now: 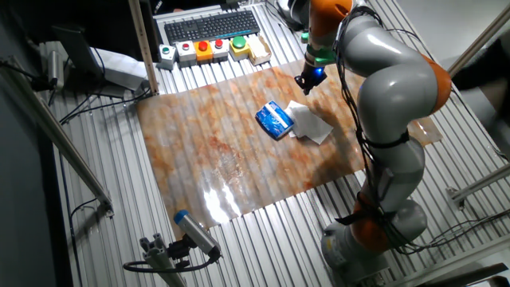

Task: Pull out a napkin

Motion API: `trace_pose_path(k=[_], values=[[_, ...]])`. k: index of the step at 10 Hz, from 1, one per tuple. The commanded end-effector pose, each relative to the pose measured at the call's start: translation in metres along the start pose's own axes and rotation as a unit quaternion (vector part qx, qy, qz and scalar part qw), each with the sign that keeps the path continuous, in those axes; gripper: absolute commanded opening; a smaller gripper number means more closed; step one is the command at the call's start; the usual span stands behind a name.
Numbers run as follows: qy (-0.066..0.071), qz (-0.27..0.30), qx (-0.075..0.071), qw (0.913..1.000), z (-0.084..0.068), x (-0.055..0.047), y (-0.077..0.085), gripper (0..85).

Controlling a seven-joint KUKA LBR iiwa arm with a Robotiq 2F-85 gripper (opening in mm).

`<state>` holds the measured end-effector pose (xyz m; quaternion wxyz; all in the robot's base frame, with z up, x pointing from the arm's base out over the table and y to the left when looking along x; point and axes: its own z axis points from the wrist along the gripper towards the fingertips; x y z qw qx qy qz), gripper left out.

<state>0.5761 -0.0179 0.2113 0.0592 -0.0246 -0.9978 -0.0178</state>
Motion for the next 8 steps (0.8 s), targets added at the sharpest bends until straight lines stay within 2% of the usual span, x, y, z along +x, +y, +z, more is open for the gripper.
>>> trace_pose_path(k=[1, 2, 3, 4, 6, 8], values=[[-0.007, 0.006, 0.000, 1.0000, -0.002, 0.001, 0.005, 0.0], [-0.025, 0.015, 0.009, 0.9996, -0.003, 0.002, 0.011, 0.0], [-0.034, 0.024, 0.008, 0.9991, -0.001, 0.003, 0.015, 0.0], [-0.038, 0.015, 0.017, 0.9990, 0.000, 0.002, 0.015, 0.0], [-0.036, 0.018, 0.012, 0.9991, 0.003, 0.004, 0.021, 0.0], [-0.040, 0.041, 0.000, 0.9984, 0.002, 0.007, 0.028, 0.0]])
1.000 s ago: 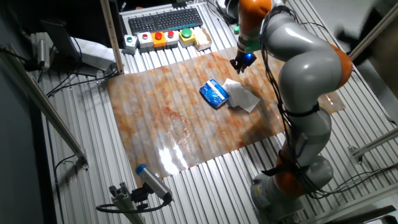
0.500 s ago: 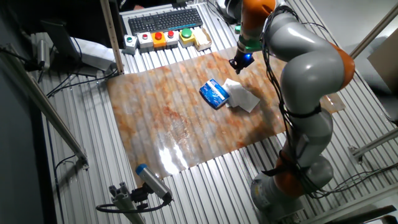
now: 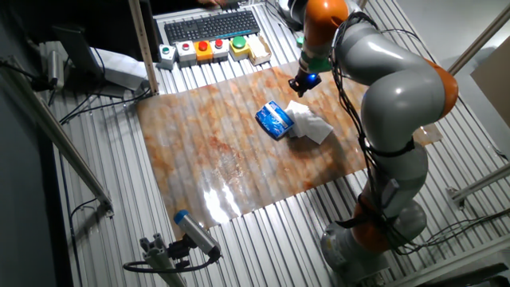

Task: Pull out a napkin

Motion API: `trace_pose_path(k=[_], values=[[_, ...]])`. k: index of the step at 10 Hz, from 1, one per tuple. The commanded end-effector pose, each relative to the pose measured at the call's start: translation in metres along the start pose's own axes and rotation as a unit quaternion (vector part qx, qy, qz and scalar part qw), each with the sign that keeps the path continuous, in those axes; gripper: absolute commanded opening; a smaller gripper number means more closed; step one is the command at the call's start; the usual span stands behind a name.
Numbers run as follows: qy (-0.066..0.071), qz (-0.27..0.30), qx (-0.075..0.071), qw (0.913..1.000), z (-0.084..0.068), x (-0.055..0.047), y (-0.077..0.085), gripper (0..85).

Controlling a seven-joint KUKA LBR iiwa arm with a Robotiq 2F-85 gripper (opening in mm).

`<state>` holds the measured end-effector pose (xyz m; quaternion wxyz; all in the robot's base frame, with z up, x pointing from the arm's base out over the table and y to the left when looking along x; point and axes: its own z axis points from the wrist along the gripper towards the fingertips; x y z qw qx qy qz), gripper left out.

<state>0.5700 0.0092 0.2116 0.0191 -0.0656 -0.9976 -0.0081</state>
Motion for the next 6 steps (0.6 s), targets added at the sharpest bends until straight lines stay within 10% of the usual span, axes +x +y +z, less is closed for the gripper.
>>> trace_pose_path(k=[1, 6], values=[[-0.001, 0.002, 0.005, 1.0000, -0.0006, 0.0008, 0.0005, 0.0], [0.038, 0.006, 0.015, 0.9991, 0.0053, -0.0022, 0.0028, 0.0]])
